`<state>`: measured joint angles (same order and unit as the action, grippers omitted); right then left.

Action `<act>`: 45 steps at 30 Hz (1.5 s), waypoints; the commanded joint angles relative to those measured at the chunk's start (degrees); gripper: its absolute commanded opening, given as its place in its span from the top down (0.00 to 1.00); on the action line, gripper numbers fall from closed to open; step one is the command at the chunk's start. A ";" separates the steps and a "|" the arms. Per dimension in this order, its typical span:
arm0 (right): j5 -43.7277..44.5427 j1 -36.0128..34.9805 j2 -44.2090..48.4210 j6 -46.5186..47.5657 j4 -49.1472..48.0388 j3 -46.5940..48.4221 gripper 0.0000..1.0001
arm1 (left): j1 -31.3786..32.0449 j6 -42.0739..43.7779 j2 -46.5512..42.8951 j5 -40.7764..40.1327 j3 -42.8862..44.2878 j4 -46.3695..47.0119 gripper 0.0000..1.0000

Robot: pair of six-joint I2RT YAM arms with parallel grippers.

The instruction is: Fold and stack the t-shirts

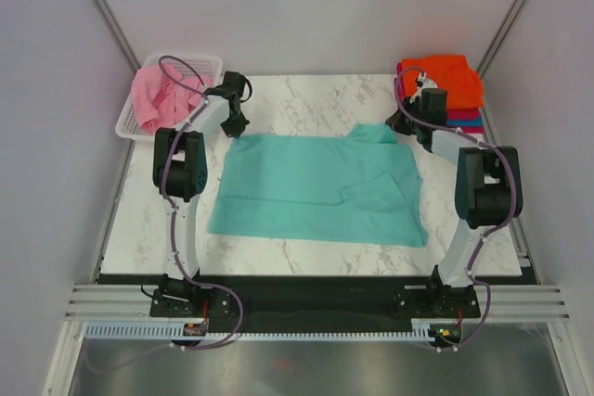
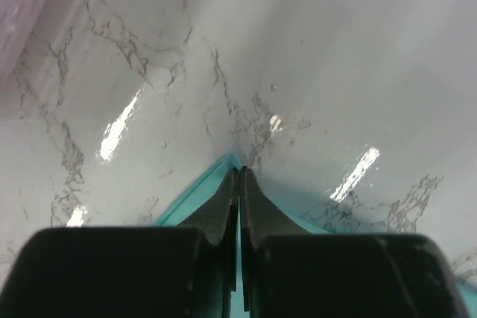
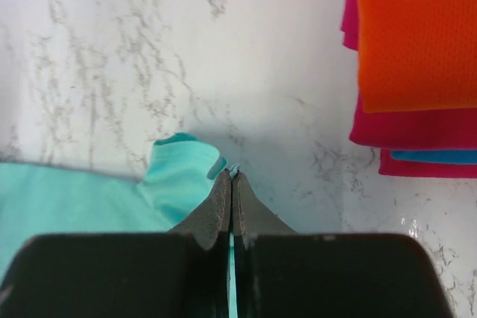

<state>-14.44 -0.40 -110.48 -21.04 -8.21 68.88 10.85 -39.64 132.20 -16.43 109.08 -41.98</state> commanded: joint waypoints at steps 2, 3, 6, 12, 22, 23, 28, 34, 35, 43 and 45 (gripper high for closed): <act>-4.28 -0.21 9.21 0.30 -1.81 -2.43 1.00 | 0.31 -0.35 -9.40 1.66 -2.99 -1.62 0.98; -4.20 -0.47 10.62 0.47 -1.38 -4.00 1.00 | 0.40 -0.35 -10.46 2.09 -3.78 -1.62 0.98; -3.41 -0.91 16.07 1.78 1.87 -6.91 1.00 | 0.66 0.08 -14.59 2.01 -7.73 -1.53 0.98; -2.79 -1.00 28.89 3.11 6.70 -15.52 1.00 | 0.84 -0.09 -22.32 1.22 -19.14 -1.35 0.98; -3.31 -1.35 45.95 2.41 13.56 -25.90 1.00 | 0.84 -0.26 -35.07 1.13 -34.27 1.81 0.98; -3.32 -1.44 47.10 2.14 14.00 -27.12 1.00 | 0.84 -0.09 -35.95 1.22 -35.15 1.90 0.98; -1.04 -2.67 56.23 -1.54 16.20 -33.79 1.00 | 0.84 0.09 -40.17 1.40 -40.78 3.13 0.98; 2.65 -4.25 67.75 -9.62 16.47 -42.33 1.00 | 1.01 -0.09 -43.60 1.83 -46.32 4.53 0.98; 3.44 -4.25 69.07 -11.12 16.73 -44.78 0.97 | 1.10 -0.18 -44.13 2.01 -47.19 4.88 0.98; 13.37 -4.25 91.03 -30.53 24.11 -57.80 0.39 | 1.19 -1.58 -52.74 1.58 -60.03 8.66 0.51; 14.08 -4.34 94.37 -31.43 26.65 -57.89 0.35 | 1.10 -1.41 -53.80 1.05 -60.73 8.58 0.36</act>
<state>-4.64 -4.62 -19.99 -45.08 15.84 11.27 11.84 -40.01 81.60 -13.65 48.97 -36.49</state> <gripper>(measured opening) 0.633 0.582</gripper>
